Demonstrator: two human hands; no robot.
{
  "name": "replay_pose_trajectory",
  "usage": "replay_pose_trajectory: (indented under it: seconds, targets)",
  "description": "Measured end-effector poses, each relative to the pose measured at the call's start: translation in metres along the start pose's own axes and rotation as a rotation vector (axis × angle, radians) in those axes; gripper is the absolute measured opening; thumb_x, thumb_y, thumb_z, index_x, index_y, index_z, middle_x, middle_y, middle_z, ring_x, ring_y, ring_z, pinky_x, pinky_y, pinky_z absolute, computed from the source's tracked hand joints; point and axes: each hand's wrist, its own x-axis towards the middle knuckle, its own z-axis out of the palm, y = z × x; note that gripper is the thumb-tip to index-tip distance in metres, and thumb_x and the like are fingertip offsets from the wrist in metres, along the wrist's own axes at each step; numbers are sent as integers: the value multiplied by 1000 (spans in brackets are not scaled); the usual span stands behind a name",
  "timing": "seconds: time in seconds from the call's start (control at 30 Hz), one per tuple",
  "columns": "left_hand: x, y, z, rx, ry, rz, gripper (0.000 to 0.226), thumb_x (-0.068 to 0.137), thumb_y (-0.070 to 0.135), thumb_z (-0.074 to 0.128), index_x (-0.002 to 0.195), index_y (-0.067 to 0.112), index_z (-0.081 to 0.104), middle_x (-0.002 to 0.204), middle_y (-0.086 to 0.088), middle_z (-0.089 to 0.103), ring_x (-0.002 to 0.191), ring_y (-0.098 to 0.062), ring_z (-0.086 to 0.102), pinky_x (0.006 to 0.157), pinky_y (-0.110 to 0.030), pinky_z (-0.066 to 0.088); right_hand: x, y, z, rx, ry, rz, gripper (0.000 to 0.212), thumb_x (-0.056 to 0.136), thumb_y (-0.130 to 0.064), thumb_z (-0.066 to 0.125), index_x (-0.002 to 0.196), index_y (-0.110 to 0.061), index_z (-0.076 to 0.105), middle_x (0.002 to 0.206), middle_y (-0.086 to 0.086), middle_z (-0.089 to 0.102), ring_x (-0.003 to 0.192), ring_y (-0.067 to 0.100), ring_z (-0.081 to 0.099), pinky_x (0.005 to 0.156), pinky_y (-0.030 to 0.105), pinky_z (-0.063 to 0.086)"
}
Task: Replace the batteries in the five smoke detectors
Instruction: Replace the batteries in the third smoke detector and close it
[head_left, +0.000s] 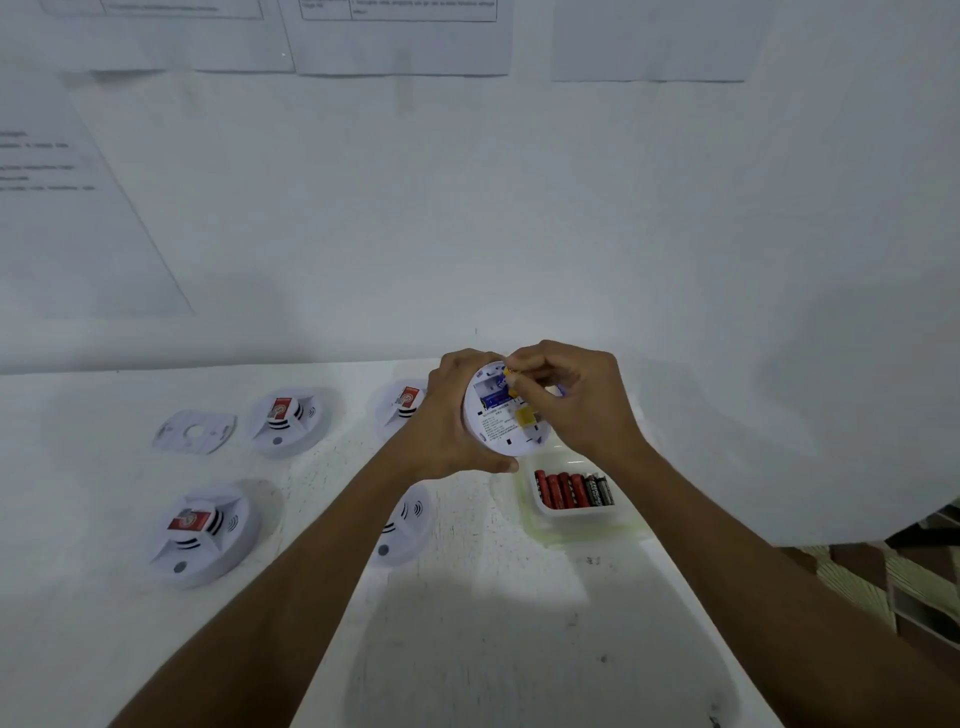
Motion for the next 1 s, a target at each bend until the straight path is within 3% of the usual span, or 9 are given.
replay_pose_trajectory:
  seconds: [0.23, 0.53, 0.63, 0.7, 0.77, 0.9, 1.0]
  targets:
    - [-12, 9, -4, 81, 14, 23, 89, 45, 55, 84, 119, 49, 34, 118, 33, 34, 117, -10, 40, 97, -23, 33, -7, -17, 12, -15, -77, 1, 13, 78, -6, 80, 88, -9, 71, 80, -2, 70, 69, 12, 66, 67, 23, 55]
    - [-24, 15, -2, 64, 48, 25, 84, 47, 60, 77, 119, 49, 36, 122, 23, 40, 121, -16, 43, 103, -33, 37, -17, -24, 23, -113, 6, 56, 13, 75, -20, 85, 83, -14, 76, 81, -5, 74, 72, 9, 68, 71, 28, 56]
    - [-25, 15, 0, 31, 54, -36, 83, 46, 64, 74, 118, 46, 35, 126, 7, 44, 121, -18, 44, 104, -30, 37, -18, -26, 22, -214, 45, 62, 26, 73, -29, 85, 91, -18, 71, 88, -10, 70, 81, 7, 63, 71, 19, 50]
    - [-26, 16, -1, 11, 59, -74, 85, 45, 63, 76, 117, 48, 34, 130, 2, 43, 121, -16, 43, 99, -18, 35, -18, -27, 19, -292, 51, 173, 46, 69, -41, 86, 106, -24, 65, 100, -11, 62, 92, 7, 56, 73, 14, 43]
    - [-27, 16, -1, 39, 55, -72, 88, 44, 58, 81, 117, 49, 33, 131, 4, 38, 121, -13, 40, 95, -11, 32, -17, -30, 16, -193, 7, 367, 60, 65, -45, 87, 115, -29, 59, 106, -11, 61, 92, 3, 58, 69, 10, 45]
    - [-31, 14, -3, 42, 27, -74, 94, 41, 65, 75, 121, 49, 29, 140, 1, 30, 127, -11, 32, 95, 0, 26, -15, -31, 19, -66, 12, 485, 60, 62, -42, 90, 110, -32, 56, 98, -7, 68, 85, 4, 67, 61, 15, 52]
    - [-38, 10, -8, 25, -6, -71, 97, 41, 65, 75, 124, 50, 27, 146, -2, 26, 133, -13, 29, 101, -6, 24, -14, -35, 27, -70, 8, 507, 58, 62, -40, 90, 109, -33, 56, 92, -9, 64, 84, 6, 65, 62, 18, 51]
